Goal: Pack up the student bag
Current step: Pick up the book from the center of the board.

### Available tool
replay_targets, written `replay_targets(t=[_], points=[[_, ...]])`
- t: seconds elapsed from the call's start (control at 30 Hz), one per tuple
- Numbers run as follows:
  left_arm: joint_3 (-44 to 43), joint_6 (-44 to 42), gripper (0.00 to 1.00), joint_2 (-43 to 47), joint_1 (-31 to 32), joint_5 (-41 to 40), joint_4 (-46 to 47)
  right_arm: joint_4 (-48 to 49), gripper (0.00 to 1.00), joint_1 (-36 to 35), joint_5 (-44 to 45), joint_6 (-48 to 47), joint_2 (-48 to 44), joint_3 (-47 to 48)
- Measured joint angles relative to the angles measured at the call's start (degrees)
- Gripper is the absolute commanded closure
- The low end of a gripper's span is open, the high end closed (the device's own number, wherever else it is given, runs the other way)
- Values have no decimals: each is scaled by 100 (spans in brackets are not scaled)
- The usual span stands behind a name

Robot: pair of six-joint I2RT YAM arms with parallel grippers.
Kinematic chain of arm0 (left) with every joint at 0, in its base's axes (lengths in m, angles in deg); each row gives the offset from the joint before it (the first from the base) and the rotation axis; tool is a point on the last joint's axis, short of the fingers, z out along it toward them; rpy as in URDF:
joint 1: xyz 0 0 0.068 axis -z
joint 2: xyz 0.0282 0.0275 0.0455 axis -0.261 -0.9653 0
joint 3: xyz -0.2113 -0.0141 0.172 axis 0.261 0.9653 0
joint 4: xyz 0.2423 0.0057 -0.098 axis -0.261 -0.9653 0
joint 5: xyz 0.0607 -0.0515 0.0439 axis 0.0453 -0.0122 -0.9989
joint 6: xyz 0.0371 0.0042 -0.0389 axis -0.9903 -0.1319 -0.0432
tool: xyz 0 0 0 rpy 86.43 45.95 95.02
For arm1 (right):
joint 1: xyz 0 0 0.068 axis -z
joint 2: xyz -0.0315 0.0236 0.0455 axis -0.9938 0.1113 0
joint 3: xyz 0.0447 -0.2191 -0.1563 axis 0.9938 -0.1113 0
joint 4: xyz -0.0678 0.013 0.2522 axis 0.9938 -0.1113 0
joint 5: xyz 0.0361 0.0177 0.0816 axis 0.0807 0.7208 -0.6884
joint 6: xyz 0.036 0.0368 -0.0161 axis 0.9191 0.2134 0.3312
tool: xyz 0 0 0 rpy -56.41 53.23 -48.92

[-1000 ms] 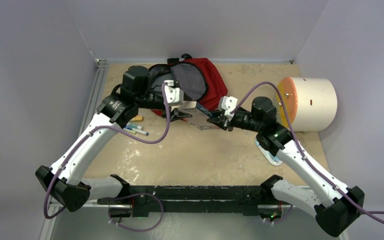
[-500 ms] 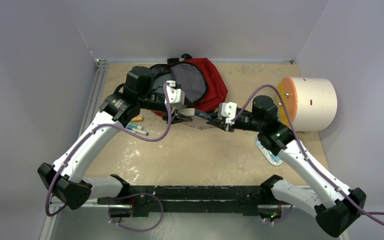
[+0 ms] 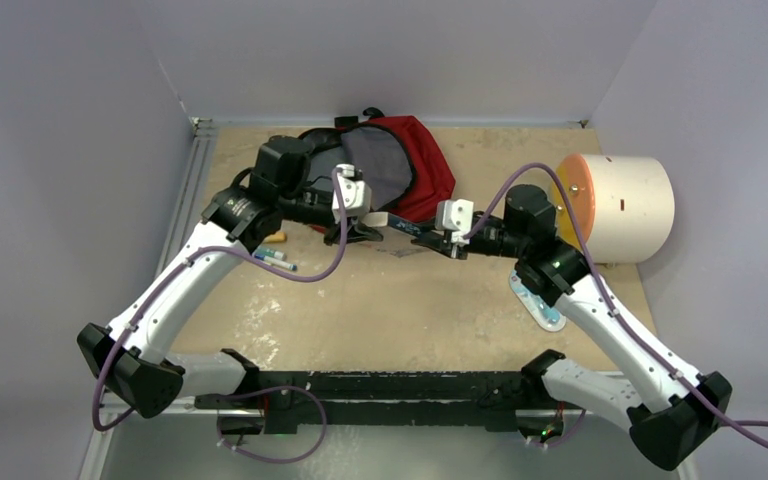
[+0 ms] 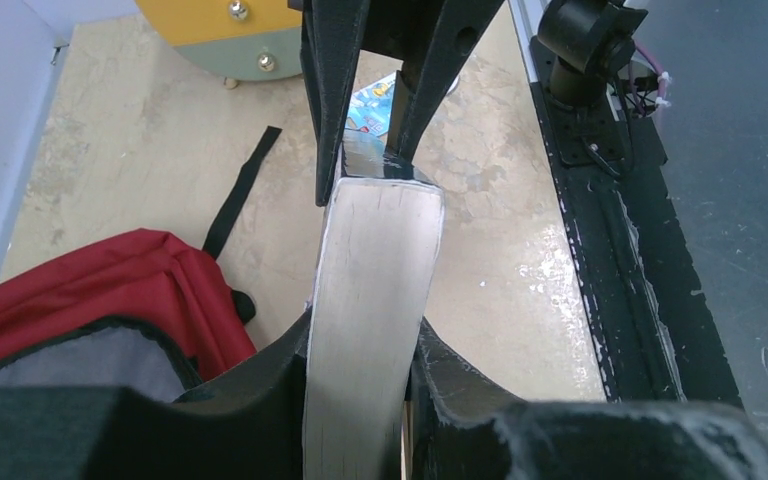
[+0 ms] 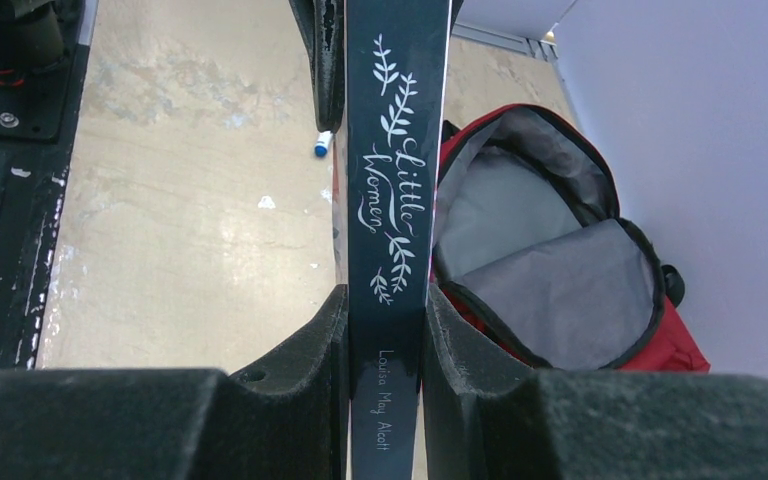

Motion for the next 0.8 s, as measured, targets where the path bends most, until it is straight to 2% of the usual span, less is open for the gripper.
replay_targets(t=[0.07,0.1,0.2,0.3,0.37,0.5,0.6,0.7,0.8], points=[[0,4,100,-4,0,2,-13,-7,100,-2,2,0,28,15],[0,4,100,-4,-2,-2,-17,-9,94,-2,0,0,50,26],[7,109,100,-7,-4,-46,0,0,60,-2,13,83,79,37],[219,564,100,74,-2,-284,380,136,42,-4,199,365,79,31],[503,1019,100,197,2,-570,645,479,33,-4,396,662,0,-37],[1158,1982,100,546,-4,-1722,1158,1325,27,-4,1060,1650,-509,-509],[1185,2605,100,566,-52,-2575,1182,1847,26,-7,1740,2468,-776,-820],[970,3250,100,352,-297,-3123,984,2052,26,-7,2487,3270,-730,-894],[870,3936,100,125,-813,-3379,903,1897,26,-7,3283,4028,-286,-686]])
